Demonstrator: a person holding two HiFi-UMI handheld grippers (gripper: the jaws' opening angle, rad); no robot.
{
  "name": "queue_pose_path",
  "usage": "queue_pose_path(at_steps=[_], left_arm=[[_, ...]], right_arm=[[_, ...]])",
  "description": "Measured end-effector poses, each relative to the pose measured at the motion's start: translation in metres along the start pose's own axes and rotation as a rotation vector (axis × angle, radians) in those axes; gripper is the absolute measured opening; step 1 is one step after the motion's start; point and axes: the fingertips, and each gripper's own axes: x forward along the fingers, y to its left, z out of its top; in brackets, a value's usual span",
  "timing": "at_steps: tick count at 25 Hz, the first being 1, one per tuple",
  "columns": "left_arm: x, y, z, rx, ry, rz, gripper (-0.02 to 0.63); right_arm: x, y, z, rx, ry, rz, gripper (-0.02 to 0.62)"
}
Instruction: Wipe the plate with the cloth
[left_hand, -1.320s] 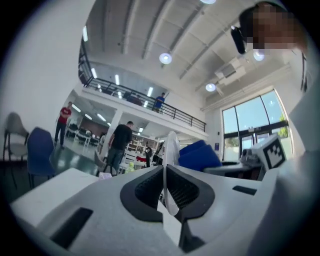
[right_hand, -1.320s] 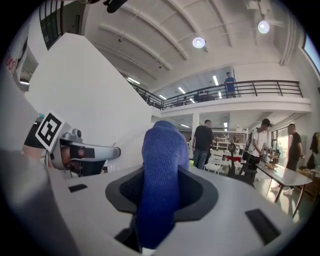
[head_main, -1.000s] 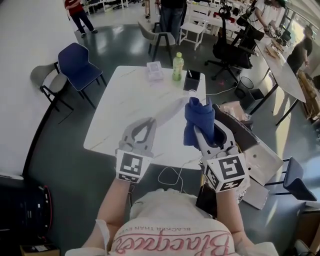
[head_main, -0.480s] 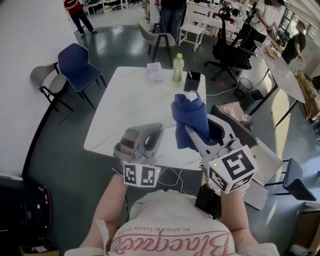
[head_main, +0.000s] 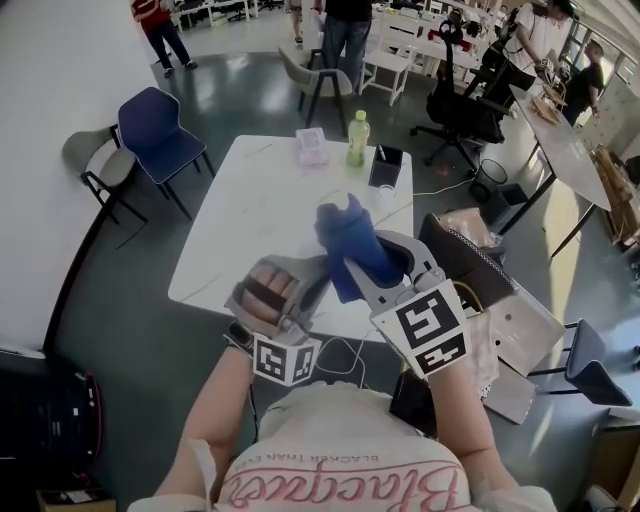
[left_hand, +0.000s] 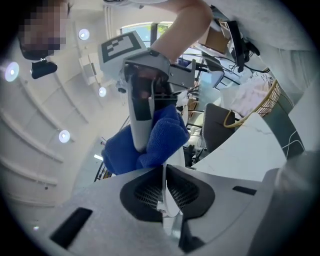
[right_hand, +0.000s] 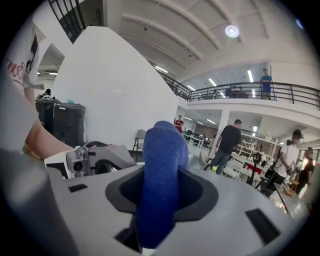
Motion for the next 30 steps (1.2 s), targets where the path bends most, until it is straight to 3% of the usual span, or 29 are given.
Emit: queue_pose_path(at_steps=[11, 16, 20, 24, 30], left_arm=[[-0.002, 0.005, -0.005, 0.005, 0.002, 0.035, 0.018], [-0.006, 0.004, -0.004, 0.029, -0.007, 0.035, 0.018], [-0.008, 0.005, -0.002, 0.055, -0.019, 0.039, 0.018], [-0.009, 0.001, 0.004, 0.098, -0.035, 0.028, 0.018], [-0.010, -0.003, 0.016, 0.153, -0.058, 0.020, 0.018]], right_arm=[[-0.031, -0.082, -0.060, 0.123, 0.081, -0.188, 0.135], [-0.046, -0.088, -0.041, 0.124, 0.027, -0.186, 0.135], [-0.048, -0.072, 0.009, 0.040, -0.051, -0.111, 0.135], [-0.027, -0.044, 0.050, -0.054, -0.092, 0.024, 0.135], [0.023, -0.007, 0.058, -0.097, -0.034, 0.231, 0.135]])
